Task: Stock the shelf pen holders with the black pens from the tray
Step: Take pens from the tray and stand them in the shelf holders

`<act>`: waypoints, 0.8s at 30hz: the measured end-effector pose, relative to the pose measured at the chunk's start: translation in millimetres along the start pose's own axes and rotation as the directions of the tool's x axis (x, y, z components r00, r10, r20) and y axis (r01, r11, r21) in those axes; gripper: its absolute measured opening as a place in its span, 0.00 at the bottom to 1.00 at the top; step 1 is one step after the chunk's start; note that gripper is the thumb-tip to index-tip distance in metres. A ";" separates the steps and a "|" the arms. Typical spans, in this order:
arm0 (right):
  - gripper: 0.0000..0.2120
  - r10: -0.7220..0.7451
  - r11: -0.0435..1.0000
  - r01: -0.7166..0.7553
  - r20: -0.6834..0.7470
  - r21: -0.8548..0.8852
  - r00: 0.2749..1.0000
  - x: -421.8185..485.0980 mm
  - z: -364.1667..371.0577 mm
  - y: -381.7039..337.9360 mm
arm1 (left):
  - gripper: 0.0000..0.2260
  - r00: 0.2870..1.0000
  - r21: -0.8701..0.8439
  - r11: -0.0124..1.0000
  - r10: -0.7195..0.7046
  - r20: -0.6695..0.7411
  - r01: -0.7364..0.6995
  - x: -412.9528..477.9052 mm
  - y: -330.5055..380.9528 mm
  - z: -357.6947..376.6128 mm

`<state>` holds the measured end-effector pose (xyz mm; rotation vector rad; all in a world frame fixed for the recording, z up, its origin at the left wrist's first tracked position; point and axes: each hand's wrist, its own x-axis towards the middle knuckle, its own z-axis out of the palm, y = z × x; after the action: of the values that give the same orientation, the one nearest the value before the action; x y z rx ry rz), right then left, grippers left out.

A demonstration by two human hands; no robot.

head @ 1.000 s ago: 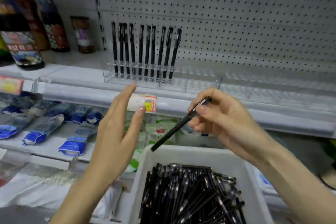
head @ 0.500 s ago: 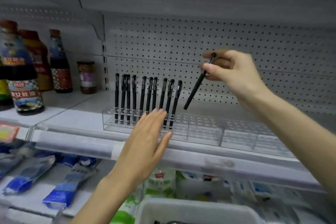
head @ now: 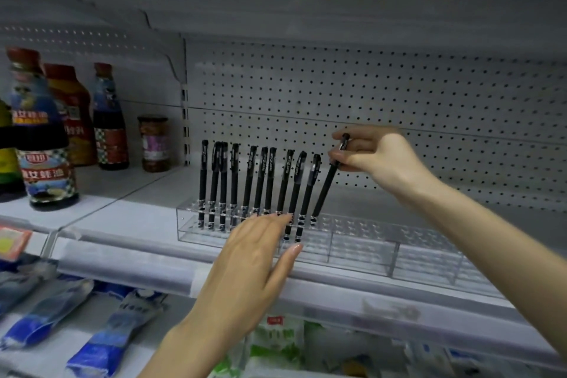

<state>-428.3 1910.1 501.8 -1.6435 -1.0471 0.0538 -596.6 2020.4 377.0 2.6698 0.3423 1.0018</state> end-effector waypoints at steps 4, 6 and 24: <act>0.19 -0.008 0.979 0.025 0.084 -0.204 0.996 2.3 6.8 4.7 | 0.35 1.000 -0.010 1.000 -0.026 0.003 0.026 0.7 0.0 0.9; 0.22 -0.013 0.970 0.035 0.092 -0.241 0.996 3.6 9.7 7.2 | 0.34 0.999 -0.032 0.999 -0.042 0.006 0.042 1.1 0.9 0.7; 0.17 0.012 0.916 0.061 0.179 -0.397 0.984 0.7 17.8 12.8 | 0.32 0.998 -0.057 0.997 -0.051 0.037 0.053 2.3 5.2 -5.7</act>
<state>-429.7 1924.5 485.2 -2.0255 -1.2776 -0.0347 -598.1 2017.1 384.3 2.6099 0.3676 0.9330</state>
